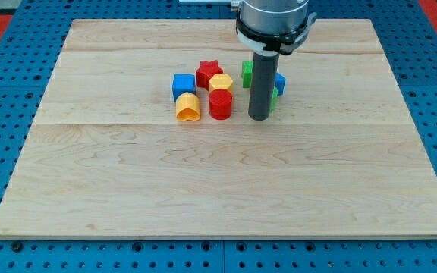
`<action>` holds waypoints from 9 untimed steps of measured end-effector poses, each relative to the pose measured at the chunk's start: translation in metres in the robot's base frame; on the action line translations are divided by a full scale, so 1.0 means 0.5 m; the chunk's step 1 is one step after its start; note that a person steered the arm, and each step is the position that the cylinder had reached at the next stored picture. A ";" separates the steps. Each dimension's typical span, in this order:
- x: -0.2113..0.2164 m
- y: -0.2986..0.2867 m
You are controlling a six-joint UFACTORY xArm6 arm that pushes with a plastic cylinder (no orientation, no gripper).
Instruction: Push the green circle into green star
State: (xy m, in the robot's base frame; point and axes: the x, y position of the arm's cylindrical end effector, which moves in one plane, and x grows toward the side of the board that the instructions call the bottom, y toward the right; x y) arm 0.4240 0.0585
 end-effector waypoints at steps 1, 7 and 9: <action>-0.006 0.000; -0.081 0.048; -0.092 -0.073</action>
